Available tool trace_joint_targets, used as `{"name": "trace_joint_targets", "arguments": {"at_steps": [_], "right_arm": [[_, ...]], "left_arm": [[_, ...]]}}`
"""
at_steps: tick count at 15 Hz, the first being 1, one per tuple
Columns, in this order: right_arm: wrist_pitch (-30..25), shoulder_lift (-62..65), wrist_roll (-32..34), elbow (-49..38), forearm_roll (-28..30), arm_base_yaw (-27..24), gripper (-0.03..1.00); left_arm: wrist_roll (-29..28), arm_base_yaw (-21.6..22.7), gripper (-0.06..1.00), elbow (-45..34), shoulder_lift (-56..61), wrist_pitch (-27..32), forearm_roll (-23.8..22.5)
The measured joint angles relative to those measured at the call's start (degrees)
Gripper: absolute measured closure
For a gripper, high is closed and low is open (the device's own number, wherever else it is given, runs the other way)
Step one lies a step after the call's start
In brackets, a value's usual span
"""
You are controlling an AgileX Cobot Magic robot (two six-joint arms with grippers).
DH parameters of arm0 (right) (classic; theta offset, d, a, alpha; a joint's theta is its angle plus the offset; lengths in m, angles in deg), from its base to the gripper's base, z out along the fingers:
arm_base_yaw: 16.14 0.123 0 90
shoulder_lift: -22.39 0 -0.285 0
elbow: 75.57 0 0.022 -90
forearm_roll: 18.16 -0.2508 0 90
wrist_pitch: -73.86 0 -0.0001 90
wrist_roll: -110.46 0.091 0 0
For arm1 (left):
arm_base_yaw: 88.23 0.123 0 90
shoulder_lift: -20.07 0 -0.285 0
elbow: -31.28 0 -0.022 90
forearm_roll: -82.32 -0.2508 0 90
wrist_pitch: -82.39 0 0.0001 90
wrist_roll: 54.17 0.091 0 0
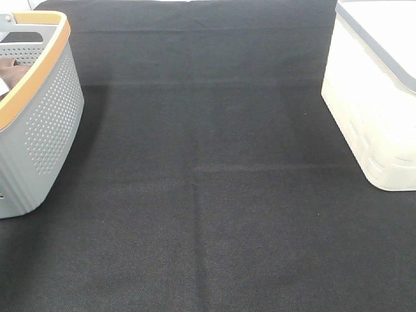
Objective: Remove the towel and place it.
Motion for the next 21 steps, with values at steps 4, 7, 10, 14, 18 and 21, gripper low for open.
{"name": "trace_joint_targets", "arguments": {"at_steps": [4, 7, 10, 14, 18, 21], "right_arm": [[0.0, 0.0, 0.0, 0.0, 0.0, 0.0, 0.38], [0.0, 0.0, 0.0, 0.0, 0.0, 0.0, 0.38], [0.0, 0.0, 0.0, 0.0, 0.0, 0.0, 0.38], [0.0, 0.0, 0.0, 0.0, 0.0, 0.0, 0.38], [0.0, 0.0, 0.0, 0.0, 0.0, 0.0, 0.38], [0.0, 0.0, 0.0, 0.0, 0.0, 0.0, 0.38]], "left_arm": [[-4.7, 0.0, 0.2, 13.75, -14.09, 9.68, -9.68], [-5.39, 0.0, 0.26, 22.98, -23.78, 13.92, -10.66], [-5.39, 0.17, 0.29, 32.6, -33.0, 18.39, -10.94], [-5.39, 3.32, 0.29, 45.21, -44.52, 26.18, -10.54], [-5.39, 3.78, 0.29, 49.62, -48.99, 26.87, -9.68], [-5.39, 3.78, 0.3, 51.8, -52.37, 26.53, -6.59]]}}
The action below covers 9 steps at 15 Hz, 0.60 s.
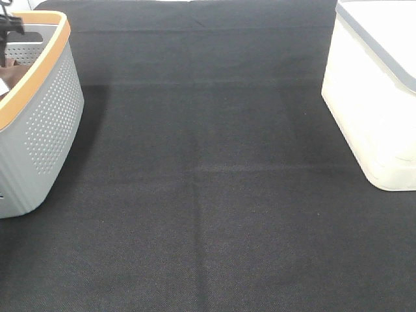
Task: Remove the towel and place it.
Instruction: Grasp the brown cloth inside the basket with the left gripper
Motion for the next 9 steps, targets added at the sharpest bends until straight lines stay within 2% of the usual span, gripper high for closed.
{"name": "trace_joint_targets", "arguments": {"at_steps": [2, 3, 7, 8, 9], "right_arm": [[0.0, 0.0, 0.0, 0.0, 0.0, 0.0, 0.38], [0.0, 0.0, 0.0, 0.0, 0.0, 0.0, 0.38], [0.0, 0.0, 0.0, 0.0, 0.0, 0.0, 0.38], [0.0, 0.0, 0.0, 0.0, 0.0, 0.0, 0.38], [0.0, 0.0, 0.0, 0.0, 0.0, 0.0, 0.38]], "left_arm": [[0.0, 0.0, 0.32, 0.0, -1.49, -0.23, 0.8], [0.0, 0.0, 0.38, 0.0, -1.72, -0.34, 0.86], [0.52, 0.0, 0.74, 0.06, -1.78, -1.2, 0.46], [2.23, 0.0, 0.86, 0.06, -1.78, -1.2, -0.11], [3.72, 0.0, 0.93, 0.06, -1.78, -1.2, -0.92]]}}
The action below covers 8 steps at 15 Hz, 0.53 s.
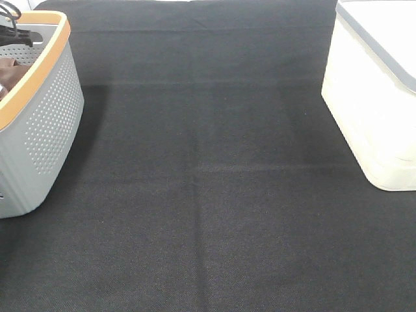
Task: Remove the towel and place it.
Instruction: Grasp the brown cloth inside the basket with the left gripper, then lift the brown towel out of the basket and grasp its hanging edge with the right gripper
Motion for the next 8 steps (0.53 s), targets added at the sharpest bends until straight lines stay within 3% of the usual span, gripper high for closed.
{"name": "trace_joint_targets", "arguments": {"at_steps": [5, 8], "right_arm": [[0.0, 0.0, 0.0, 0.0, 0.0, 0.0, 0.38], [0.0, 0.0, 0.0, 0.0, 0.0, 0.0, 0.38]], "left_arm": [[3.44, 0.0, 0.94, 4.64, -0.06, 4.81, -0.74], [6.82, 0.0, 0.94, 11.34, 1.26, 5.04, 3.95]]}}
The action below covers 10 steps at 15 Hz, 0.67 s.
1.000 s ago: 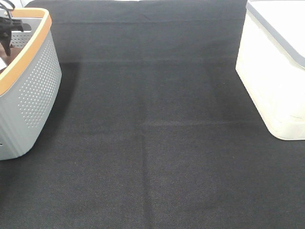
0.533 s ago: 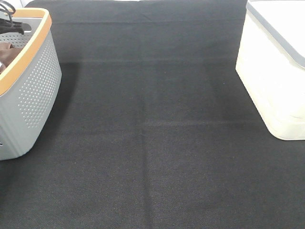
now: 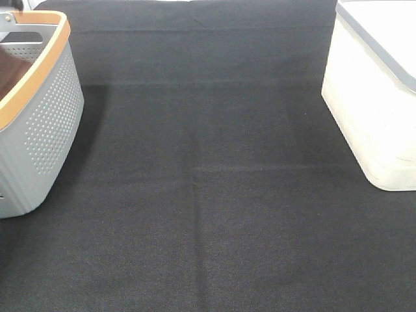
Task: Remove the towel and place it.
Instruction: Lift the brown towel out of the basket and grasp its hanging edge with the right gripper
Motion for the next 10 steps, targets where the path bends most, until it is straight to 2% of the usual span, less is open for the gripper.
{"name": "trace_joint_targets", "arguments": {"at_steps": [3, 7, 10], "right_arm": [[0.0, 0.0, 0.0, 0.0, 0.0, 0.0, 0.38], [0.0, 0.0, 0.0, 0.0, 0.0, 0.0, 0.38], [0.0, 0.0, 0.0, 0.0, 0.0, 0.0, 0.38]], "left_arm": [[0.63, 0.0, 0.94, 5.44, 5.96, 0.17, 6.47], [2.12, 0.0, 0.94, 8.65, 15.18, 0.11, 20.34], [5.39, 0.0, 0.94, 8.65, 20.05, -3.67, 32.31]]}}
